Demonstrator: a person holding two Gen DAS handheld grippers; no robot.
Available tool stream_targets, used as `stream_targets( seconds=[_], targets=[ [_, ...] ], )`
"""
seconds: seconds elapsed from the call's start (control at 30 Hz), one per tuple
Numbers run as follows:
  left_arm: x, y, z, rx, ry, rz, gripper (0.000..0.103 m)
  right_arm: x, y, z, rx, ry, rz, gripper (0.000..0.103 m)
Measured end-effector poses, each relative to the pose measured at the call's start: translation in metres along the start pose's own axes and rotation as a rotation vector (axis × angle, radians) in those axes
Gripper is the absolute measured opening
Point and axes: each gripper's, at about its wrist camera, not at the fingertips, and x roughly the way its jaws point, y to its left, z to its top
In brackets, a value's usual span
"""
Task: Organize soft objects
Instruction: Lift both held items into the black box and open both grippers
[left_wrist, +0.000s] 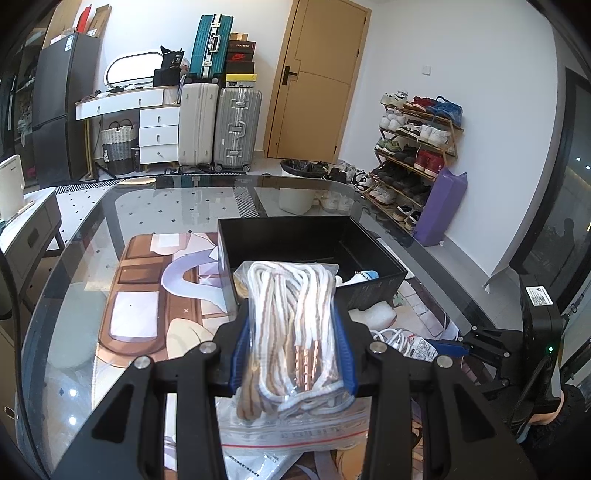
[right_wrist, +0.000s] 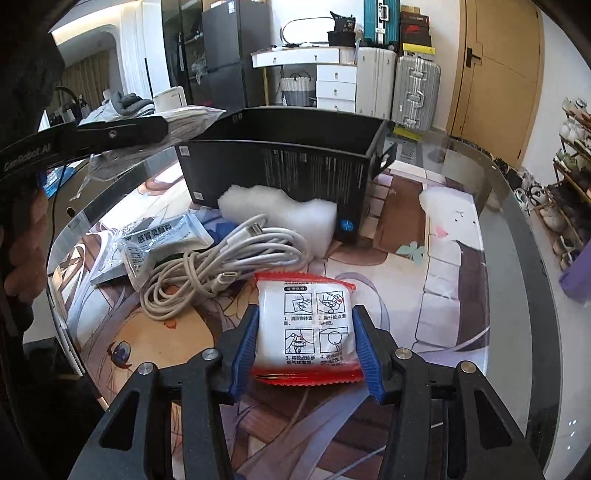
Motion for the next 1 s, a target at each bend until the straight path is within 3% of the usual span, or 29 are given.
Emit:
stream_targets(
  seconds=[0.27,0.5,0.77,1.0],
  targets=[
    [0.001,0.0,0.004,0.005,-0.014,0.004,0.039,-0.029,-0.005,0.002,0.014,-0.08,-0.025,0.048],
    [0.003,-0.001,0.009,0.013,-0.024,0.003,0.039,-0.054,-0.002,0.025,0.023,-0.19,-0.013,0.048],
    [0.009,0.001,0.02,0.03,-0.039,0.009,0.039,-0.048,0.013,0.068,-0.023,-0.239,-0.006,0.048],
    [0.026,0.006,0.032,0.028,-0.033,0.009,0.039,-0.027,0.001,0.103,0.013,-0.25,-0.017,0.048]
  ],
)
